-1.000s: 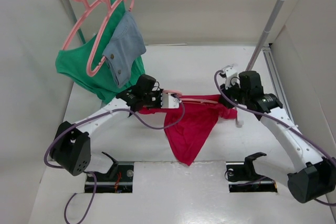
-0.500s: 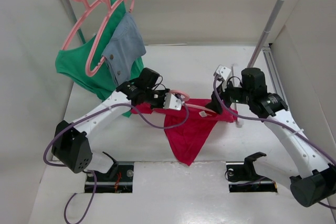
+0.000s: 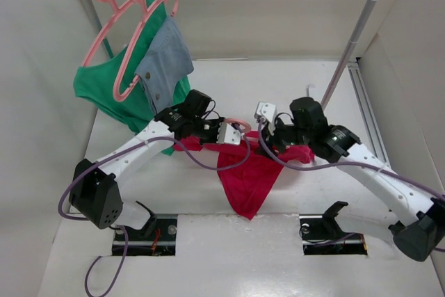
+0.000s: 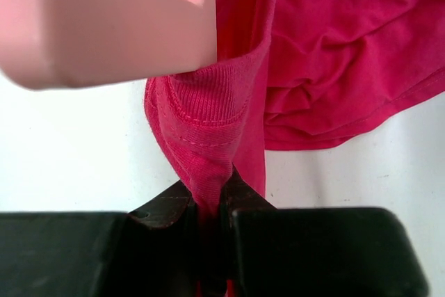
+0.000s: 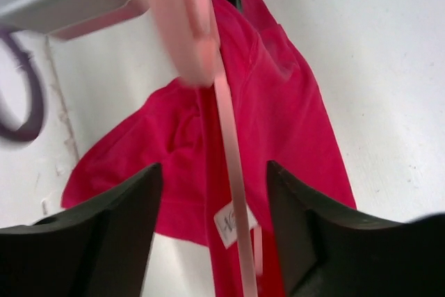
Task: Place the t-shirt on the hanger
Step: Place tshirt on hanger
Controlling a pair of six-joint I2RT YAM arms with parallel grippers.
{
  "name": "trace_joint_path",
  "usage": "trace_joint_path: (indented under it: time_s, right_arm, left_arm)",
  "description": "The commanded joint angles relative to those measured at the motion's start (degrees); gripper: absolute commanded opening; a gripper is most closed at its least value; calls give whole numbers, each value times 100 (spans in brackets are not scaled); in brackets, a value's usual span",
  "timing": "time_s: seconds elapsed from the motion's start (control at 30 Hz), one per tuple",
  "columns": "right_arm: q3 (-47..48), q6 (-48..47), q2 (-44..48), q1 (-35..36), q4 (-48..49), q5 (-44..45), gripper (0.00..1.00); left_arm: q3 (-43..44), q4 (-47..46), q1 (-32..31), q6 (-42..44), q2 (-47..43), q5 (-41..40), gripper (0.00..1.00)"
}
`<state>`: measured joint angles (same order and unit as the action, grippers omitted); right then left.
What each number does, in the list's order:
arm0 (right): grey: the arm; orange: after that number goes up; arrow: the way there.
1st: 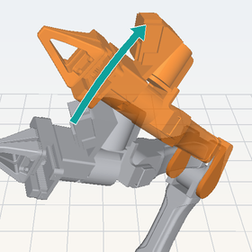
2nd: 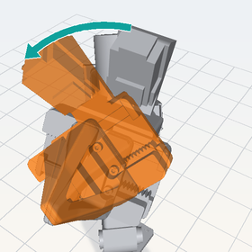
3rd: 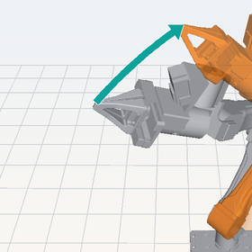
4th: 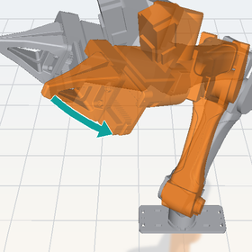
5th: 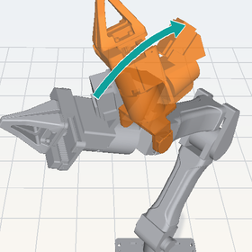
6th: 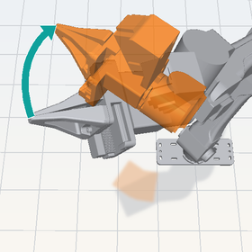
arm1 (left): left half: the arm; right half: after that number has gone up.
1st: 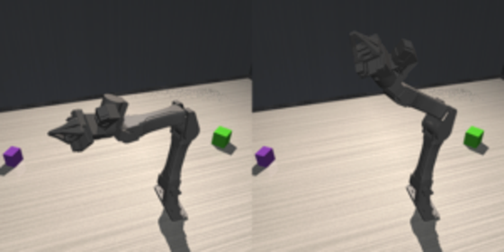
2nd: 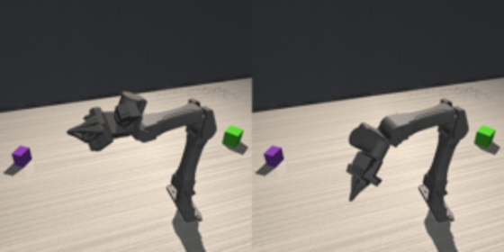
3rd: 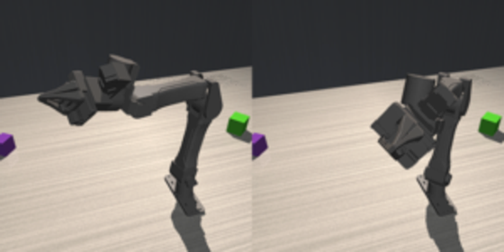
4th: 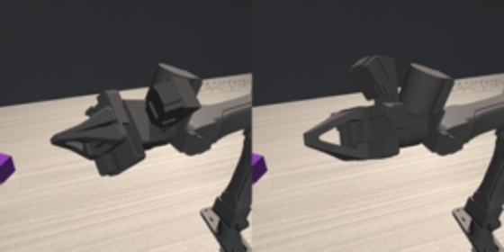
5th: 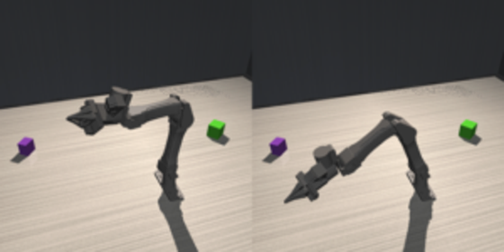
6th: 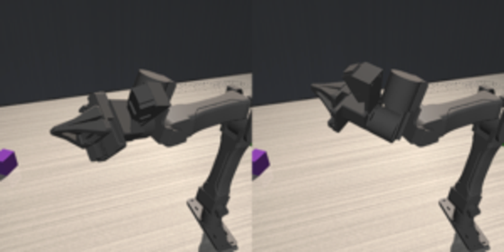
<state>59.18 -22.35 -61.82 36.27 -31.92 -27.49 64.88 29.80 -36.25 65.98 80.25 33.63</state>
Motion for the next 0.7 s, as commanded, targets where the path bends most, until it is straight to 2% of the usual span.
trace_joint_path:
  time_s: [0.0, 0.17, 0.2, 0.23, 0.43, 0.67]
  right_arm:
    - [58, 275, -338, 222, 722, 777, 64]
    - [59, 477, -787, 222, 977, 1333, 38]
    - [59, 529, -787, 222, 977, 1403, 16]
    - [59, 530, -727, 222, 977, 1534, 2]
    - [-275, 522, 301, -5, 565, 1703, 0]
    - [-521, 257, 1426, -682, -261, 1158, 0]
  left_arm:
    - [191, -141, -14, -111, -44, 276, 0]
    - [253, -141, 100, -173, -44, 496, 0]
    - [305, -141, 101, -173, -44, 557, 0]
    - [306, -141, 101, -173, -44, 557, 0]
    - [244, -141, 391, -173, -97, 504, 0]
    - [297, -413, 583, -401, -36, 154, 0]
